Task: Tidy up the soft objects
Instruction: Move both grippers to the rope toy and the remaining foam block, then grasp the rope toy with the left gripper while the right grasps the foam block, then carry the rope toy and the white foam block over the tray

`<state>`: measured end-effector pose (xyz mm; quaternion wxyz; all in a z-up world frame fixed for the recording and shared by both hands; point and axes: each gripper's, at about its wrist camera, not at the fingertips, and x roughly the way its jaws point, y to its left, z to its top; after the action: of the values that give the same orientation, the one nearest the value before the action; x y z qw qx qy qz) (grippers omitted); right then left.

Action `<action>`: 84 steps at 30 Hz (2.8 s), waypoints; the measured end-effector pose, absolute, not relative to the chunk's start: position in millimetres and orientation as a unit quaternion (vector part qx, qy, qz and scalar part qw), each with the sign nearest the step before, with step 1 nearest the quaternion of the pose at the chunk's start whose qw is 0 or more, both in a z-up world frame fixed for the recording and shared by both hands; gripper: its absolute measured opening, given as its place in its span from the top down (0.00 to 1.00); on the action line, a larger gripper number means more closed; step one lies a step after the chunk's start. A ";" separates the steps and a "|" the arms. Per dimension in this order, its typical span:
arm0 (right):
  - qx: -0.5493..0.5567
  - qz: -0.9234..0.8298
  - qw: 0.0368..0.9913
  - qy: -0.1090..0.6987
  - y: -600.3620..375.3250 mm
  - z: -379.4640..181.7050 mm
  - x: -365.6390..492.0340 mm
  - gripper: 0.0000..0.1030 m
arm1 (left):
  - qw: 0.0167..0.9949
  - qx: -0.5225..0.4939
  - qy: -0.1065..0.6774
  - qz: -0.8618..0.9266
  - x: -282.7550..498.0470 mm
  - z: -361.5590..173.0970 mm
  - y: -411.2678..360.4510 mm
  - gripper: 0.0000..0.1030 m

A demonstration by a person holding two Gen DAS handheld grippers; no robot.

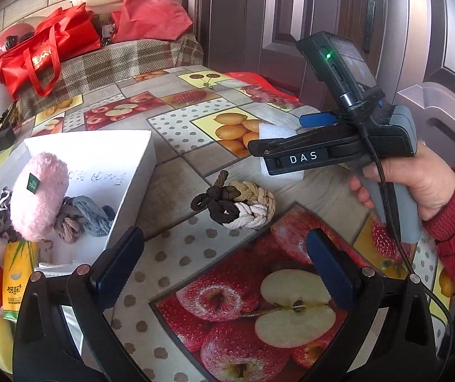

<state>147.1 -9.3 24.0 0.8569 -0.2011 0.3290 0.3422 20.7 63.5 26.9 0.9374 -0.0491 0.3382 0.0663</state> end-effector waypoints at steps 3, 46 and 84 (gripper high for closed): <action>-0.233 0.341 0.851 0.325 3.2 20.2 138.9 0.00 | 0.933 -0.042 0.351 0.068 31.5 24.3 59.9 0.01; -0.051 0.351 0.928 0.116 -87.1 65.6 43.7 0.18 | 0.982 0.003 0.151 0.110 -26.7 63.9 45.7 0.69; -0.093 0.453 0.883 0.087 -3.7 62.5 -45.7 0.18 | 0.960 -0.039 0.116 0.250 -149.7 55.8 149.4 0.69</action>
<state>-45.7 -3.7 62.5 0.8826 -0.0929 0.0868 0.4526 -149.7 149.4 55.8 0.9605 -0.0388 0.1163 0.2500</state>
